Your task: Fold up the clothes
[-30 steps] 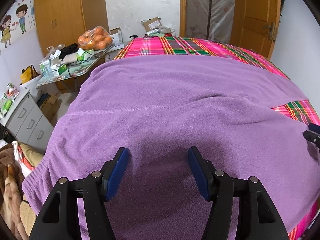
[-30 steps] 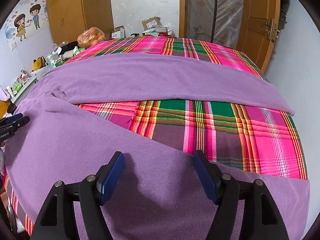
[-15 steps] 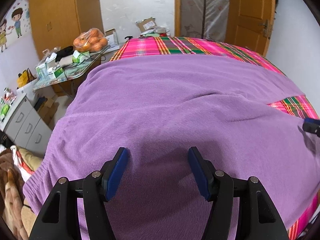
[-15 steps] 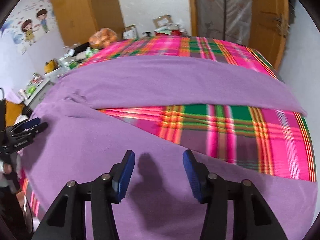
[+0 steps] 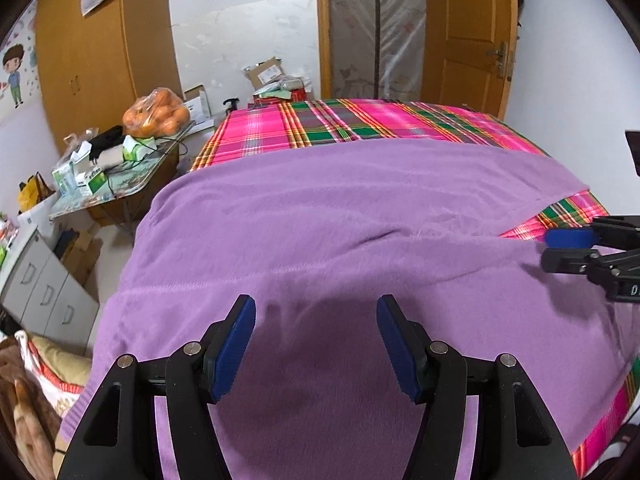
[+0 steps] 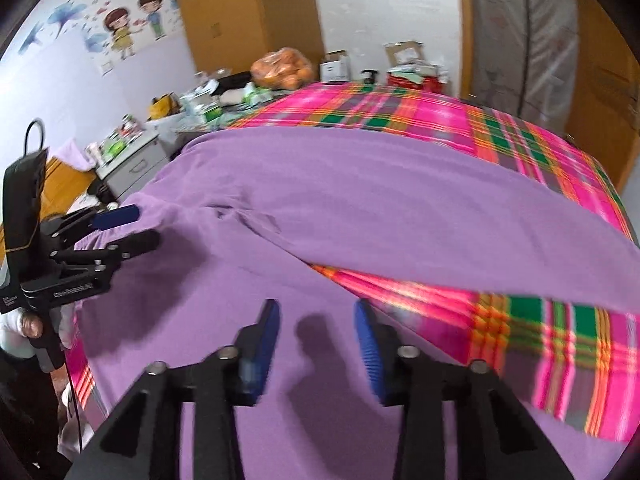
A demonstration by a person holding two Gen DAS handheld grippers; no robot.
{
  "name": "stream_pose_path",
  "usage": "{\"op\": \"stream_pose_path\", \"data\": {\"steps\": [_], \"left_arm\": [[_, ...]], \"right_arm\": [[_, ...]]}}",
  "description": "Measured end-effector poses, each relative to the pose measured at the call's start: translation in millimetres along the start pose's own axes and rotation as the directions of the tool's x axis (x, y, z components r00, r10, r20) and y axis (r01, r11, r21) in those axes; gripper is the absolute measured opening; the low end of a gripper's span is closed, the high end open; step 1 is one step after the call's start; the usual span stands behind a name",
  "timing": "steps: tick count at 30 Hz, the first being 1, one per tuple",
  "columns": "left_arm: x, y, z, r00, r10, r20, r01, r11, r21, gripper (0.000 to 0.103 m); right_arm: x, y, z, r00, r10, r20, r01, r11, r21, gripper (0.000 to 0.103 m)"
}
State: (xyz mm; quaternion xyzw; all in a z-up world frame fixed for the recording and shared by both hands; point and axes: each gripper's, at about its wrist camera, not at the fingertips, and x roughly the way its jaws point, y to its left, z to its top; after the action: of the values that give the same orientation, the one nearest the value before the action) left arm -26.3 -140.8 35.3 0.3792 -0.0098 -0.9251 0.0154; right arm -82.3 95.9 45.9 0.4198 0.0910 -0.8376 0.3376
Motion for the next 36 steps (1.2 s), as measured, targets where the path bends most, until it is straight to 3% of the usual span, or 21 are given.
{"op": "stream_pose_path", "data": {"steps": [2, 6, 9, 15, 21, 24, 36], "left_arm": [[7.4, 1.1, 1.6, 1.0, 0.001, -0.013, -0.001, 1.0, -0.004, 0.065], [23.8, 5.1, 0.0, 0.998, 0.012, -0.057, -0.013, 1.0, -0.02, 0.065], [29.8, 12.3, -1.4, 0.996, -0.019, -0.082, 0.015, 0.998, -0.053, 0.065], [33.0, 10.9, -1.2, 0.996, -0.013, -0.09, 0.009, 0.999, -0.04, 0.065], [33.3, 8.9, -2.3, 0.996, -0.009, -0.09, 0.006, 0.999, -0.039, 0.066], [33.8, 10.5, -1.6, 0.996, -0.012, -0.091, 0.008, 0.999, -0.04, 0.066], [33.7, 9.6, -1.9, 0.996, -0.003, -0.094, -0.002, 0.999, -0.044, 0.067]], "right_arm": [[9.9, 10.7, 6.1, 1.0, 0.025, -0.014, -0.026, 0.999, -0.033, 0.021], [29.9, 10.0, 12.3, 0.998, 0.024, -0.052, -0.026, 0.999, -0.041, 0.019], [36.5, -13.9, 13.6, 0.997, 0.001, -0.071, 0.001, 0.999, 0.035, 0.009], [22.2, -29.5, 29.3, 0.999, 0.035, 0.002, -0.035, 0.995, 0.092, 0.011], [63.1, -25.3, 44.4, 0.995, 0.056, -0.083, -0.049, 0.995, 0.081, 0.011], [69.1, -31.9, 47.0, 0.994, 0.073, -0.077, -0.064, 0.992, 0.111, 0.01], [26.6, -42.3, 15.4, 0.999, 0.006, -0.039, -0.002, 0.994, 0.107, 0.01]]}}
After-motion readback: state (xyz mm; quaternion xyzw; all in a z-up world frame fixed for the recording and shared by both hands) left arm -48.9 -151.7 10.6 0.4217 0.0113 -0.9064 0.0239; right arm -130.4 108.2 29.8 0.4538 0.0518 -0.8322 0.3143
